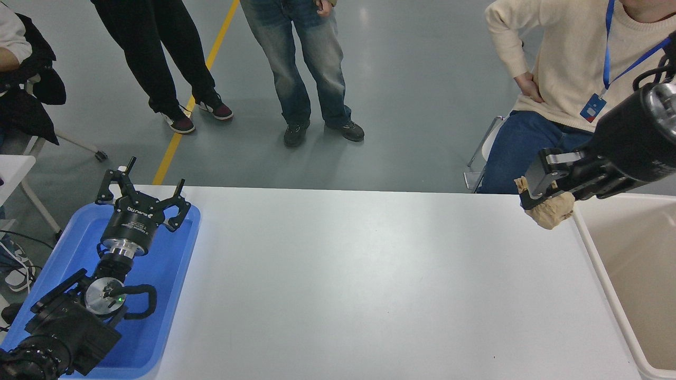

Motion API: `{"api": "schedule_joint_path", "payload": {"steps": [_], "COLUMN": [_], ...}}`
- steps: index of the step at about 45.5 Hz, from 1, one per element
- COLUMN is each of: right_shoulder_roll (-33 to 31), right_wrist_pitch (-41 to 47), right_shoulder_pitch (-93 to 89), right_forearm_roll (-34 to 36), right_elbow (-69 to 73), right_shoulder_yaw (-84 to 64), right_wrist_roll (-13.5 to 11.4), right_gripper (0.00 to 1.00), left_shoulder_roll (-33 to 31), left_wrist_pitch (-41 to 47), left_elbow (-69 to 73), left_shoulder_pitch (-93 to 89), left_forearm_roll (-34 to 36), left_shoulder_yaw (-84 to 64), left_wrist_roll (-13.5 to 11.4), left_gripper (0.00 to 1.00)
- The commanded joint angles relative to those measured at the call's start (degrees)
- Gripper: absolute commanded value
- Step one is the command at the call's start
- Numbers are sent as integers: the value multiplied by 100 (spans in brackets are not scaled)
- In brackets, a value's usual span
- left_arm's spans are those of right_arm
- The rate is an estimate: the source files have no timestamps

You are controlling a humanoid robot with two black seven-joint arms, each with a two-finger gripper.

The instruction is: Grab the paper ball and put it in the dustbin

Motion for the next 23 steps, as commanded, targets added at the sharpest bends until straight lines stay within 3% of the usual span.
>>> {"api": "schedule_joint_path", "payload": {"steps": [1, 8, 23], "right_shoulder_roll": [-7, -60, -894], "right_wrist_pitch": [20, 20, 20], "right_shoulder_pitch": [415, 477, 583], "right_forearm_roll": [32, 41, 14], "right_elbow": [-27, -158, -940], "right_shoulder_yaw": [-780, -1650, -3312], "right_wrist_roll": [3, 12, 21], "right_gripper": [0, 0, 0], "left_shoulder_roll": [0, 0, 0], "left_wrist_pitch": [0, 0, 0], "left_elbow": [1, 1, 1], "left_shoulder_pitch": [0, 0, 0], "left_forearm_roll": [0, 0, 0], "left_shoulder_yaw": [-2, -2, -1], "left_wrist_roll": [0, 0, 0], "left_gripper": [100, 100, 100]}}
